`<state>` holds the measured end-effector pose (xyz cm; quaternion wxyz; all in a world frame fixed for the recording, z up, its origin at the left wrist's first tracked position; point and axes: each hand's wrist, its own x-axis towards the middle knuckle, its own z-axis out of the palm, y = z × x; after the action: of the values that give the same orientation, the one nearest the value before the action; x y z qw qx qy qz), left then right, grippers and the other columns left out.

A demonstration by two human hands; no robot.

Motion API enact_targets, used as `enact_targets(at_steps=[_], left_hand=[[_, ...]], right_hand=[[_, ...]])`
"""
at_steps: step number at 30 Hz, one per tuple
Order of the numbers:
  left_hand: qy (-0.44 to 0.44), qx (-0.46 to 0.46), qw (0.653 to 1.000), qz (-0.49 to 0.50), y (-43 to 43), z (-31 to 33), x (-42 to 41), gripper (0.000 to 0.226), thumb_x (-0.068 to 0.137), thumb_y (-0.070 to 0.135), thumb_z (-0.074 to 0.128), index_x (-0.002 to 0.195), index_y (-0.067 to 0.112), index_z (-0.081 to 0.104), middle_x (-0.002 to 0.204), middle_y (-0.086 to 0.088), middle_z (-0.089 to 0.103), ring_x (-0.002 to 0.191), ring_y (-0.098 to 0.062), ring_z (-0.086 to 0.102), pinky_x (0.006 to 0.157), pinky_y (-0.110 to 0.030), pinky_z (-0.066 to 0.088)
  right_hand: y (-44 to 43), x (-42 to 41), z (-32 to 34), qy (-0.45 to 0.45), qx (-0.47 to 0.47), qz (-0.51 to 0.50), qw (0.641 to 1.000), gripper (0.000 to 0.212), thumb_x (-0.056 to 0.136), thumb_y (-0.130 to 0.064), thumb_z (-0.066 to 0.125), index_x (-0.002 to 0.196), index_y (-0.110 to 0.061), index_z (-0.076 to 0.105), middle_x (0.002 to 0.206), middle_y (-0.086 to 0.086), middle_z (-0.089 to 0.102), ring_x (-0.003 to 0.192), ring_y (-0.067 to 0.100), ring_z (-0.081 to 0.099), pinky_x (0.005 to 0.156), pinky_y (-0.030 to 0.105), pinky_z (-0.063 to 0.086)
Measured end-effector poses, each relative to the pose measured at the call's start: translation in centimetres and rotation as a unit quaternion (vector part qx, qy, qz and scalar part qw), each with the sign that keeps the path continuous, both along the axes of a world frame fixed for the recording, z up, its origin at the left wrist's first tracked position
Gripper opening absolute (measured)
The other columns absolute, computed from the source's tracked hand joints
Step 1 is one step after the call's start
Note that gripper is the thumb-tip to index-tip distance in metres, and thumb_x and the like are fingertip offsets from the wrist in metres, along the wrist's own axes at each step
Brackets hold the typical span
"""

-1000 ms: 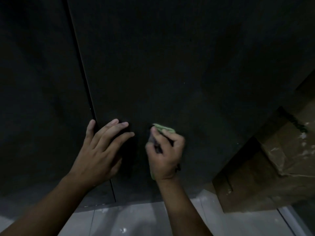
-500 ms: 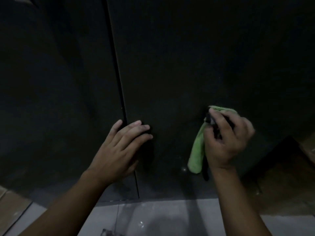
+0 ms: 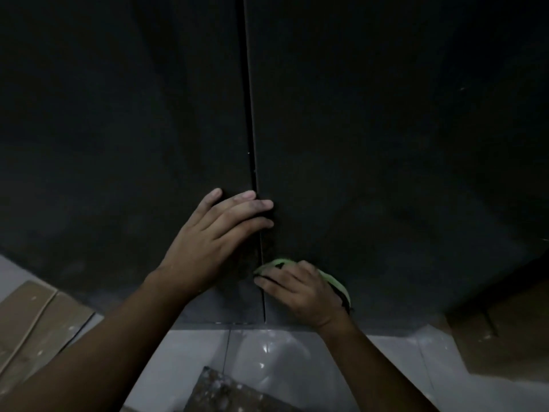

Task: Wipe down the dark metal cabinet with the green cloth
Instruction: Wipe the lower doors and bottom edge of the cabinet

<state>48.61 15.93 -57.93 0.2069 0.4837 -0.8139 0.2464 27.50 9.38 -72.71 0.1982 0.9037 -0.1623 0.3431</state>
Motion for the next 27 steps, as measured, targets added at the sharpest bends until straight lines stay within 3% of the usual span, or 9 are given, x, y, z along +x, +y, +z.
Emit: enact_targets(at_steps=[2,4,8,12,15,19,22,25,27], left_hand=[[-0.002,0.005,1.000,-0.006,0.0,0.2,0.3,0.045,0.093,0.016,0.047,0.137,0.025,0.045,0.151,0.004,0.036,0.142,-0.015,0.030,0.121,-0.037,0.010],[-0.009,0.007,1.000,-0.012,0.0,0.3,0.5,0.046,0.091,0.016,0.048,0.136,0.025,0.044,0.151,0.005,0.034,0.143,-0.015,0.028,0.121,-0.036,0.009],[-0.014,-0.002,1.000,-0.021,-0.3,0.2,1.0,0.046,0.092,0.016,0.054,0.137,0.024,0.047,0.153,0.006,0.034,0.144,-0.015,0.029,0.121,-0.036,0.011],[-0.021,-0.011,0.999,-0.025,-0.3,0.2,1.1,0.045,0.094,0.017,0.057,0.138,0.022,0.048,0.153,0.005,0.035,0.143,-0.016,0.031,0.121,-0.036,0.011],[-0.029,-0.005,0.999,-0.026,-0.1,0.2,1.3,0.048,0.094,0.017,0.055,0.140,0.022,0.043,0.154,0.004,0.032,0.144,-0.016,0.029,0.122,-0.036,0.010],[-0.036,0.002,0.999,-0.011,0.3,-0.1,1.1,0.051,0.093,0.016,0.053,0.142,0.022,0.041,0.156,0.003,0.027,0.145,-0.018,0.026,0.122,-0.039,0.009],[-0.038,-0.027,0.999,0.007,0.4,-0.7,0.5,0.047,0.095,0.015,0.054,0.140,0.023,0.046,0.157,0.002,0.029,0.144,-0.018,0.030,0.121,-0.042,0.013],[-0.028,-0.075,0.996,0.035,0.6,-1.5,-0.3,0.044,0.094,0.019,0.059,0.137,0.025,0.053,0.154,0.003,0.036,0.135,-0.016,0.042,0.109,-0.044,0.027],[-0.022,-0.075,0.996,0.041,0.6,-2.2,-0.9,0.046,0.093,0.020,0.058,0.138,0.027,0.050,0.155,0.005,0.033,0.136,-0.016,0.039,0.100,-0.046,0.028]], right_hand=[[0.0,-0.3,-1.9,0.068,-0.012,0.006,0.998,0.036,0.095,-0.013,0.062,0.128,-0.027,0.065,0.131,-0.008,0.063,0.103,0.016,0.060,0.091,0.033,0.040],[0.4,-0.4,-2.0,0.082,-0.016,-0.002,0.996,0.034,0.095,-0.013,0.058,0.124,-0.028,0.066,0.130,-0.009,0.064,0.102,0.015,0.061,0.092,0.033,0.038],[0.9,0.8,2.8,-0.056,-0.010,-0.019,0.998,0.028,0.101,-0.015,0.054,0.119,-0.026,0.073,0.126,-0.008,0.068,0.088,0.016,0.062,0.076,0.035,0.041],[0.5,1.9,7.0,-0.183,-0.019,-0.020,0.983,0.021,0.095,-0.017,0.066,0.114,-0.020,0.076,0.119,-0.003,0.071,0.088,0.019,0.061,0.075,0.038,0.044],[0.7,2.7,5.9,-0.225,-0.008,-0.034,0.974,0.017,0.097,-0.020,0.066,0.108,-0.023,0.079,0.113,-0.006,0.073,0.086,0.018,0.055,0.073,0.038,0.043],[1.0,2.1,1.4,-0.139,0.010,-0.037,0.990,0.025,0.095,-0.021,0.068,0.118,-0.029,0.074,0.123,-0.012,0.069,0.089,0.015,0.055,0.074,0.036,0.041],[1.5,0.6,-2.2,-0.043,0.036,-0.039,0.998,0.035,0.098,-0.011,0.052,0.120,-0.030,0.073,0.130,-0.014,0.066,0.097,0.012,0.054,0.080,0.034,0.038],[1.5,-1.7,-5.9,0.025,0.071,-0.053,0.996,0.038,0.088,-0.016,0.056,0.120,-0.030,0.070,0.127,-0.012,0.067,0.099,0.013,0.053,0.081,0.035,0.037],[1.2,-3.2,-7.4,0.041,0.089,-0.075,0.992,0.040,0.082,-0.017,0.065,0.119,-0.031,0.068,0.124,-0.011,0.068,0.095,0.015,0.055,0.077,0.035,0.037]])
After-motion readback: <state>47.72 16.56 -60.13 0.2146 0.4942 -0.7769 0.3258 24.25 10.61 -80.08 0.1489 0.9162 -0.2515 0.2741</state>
